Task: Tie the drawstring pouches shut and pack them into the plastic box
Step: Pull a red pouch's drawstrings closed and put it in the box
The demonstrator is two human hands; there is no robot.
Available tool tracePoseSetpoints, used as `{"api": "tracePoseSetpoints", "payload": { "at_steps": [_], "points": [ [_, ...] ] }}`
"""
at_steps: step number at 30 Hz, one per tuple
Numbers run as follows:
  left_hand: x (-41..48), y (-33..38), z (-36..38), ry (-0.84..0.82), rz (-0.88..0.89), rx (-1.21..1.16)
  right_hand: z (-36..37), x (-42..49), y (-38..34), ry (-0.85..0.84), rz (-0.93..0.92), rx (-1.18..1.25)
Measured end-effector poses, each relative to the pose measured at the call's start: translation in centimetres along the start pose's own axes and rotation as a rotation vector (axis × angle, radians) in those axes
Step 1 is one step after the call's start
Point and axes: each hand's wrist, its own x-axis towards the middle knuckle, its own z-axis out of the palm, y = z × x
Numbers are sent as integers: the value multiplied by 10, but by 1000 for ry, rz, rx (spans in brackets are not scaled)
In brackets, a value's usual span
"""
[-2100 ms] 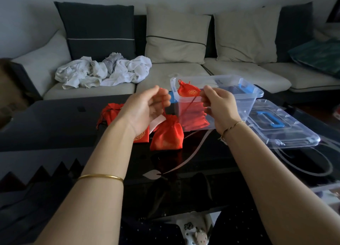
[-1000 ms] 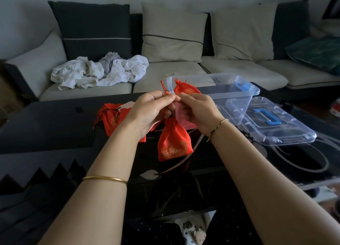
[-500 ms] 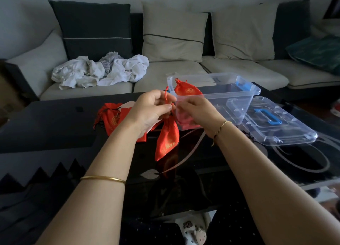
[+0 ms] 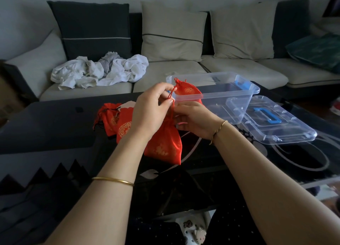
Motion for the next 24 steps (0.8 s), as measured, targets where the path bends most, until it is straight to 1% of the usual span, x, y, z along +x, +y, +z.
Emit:
{"api": "tracePoseSetpoints", "payload": {
  "at_steps": [2,3,8,10,12,14,16,19,20,21,22,24],
  "points": [
    [1,0,-1,5,-14,-23,-1,0,-1,21,-17,5],
    [2,-1,-1,-3,-51,-63,-1,0,-1,44,-22,7],
    [2,-7,-2,-75,-368,-348,-4,3,2,233,-85,-180],
    [2,-9,-3,-88,-455,-455,-5,2,3,314,-93,-229],
    [3,-11,-6,-91,-520,-520,-6,2,3,395,-97,-219],
    [5,-12,-7,-82,-594,-585,-6,2,2,436,-96,-108],
    [6,-12,-7,-32,-697,-574,-6,2,2,422,-73,110],
    [7,-17,-4,40,-756,-330,-4,3,2,301,25,531],
    [7,-19,-3,57,-771,-304,-3,3,3,248,56,667],
    [7,-20,-2,69,-798,-351,-1,3,3,202,73,784],
    [7,-20,-1,72,-830,-474,1,4,4,172,81,868],
    [7,-19,-1,57,-857,-818,3,4,6,158,93,916]
  ]
}}
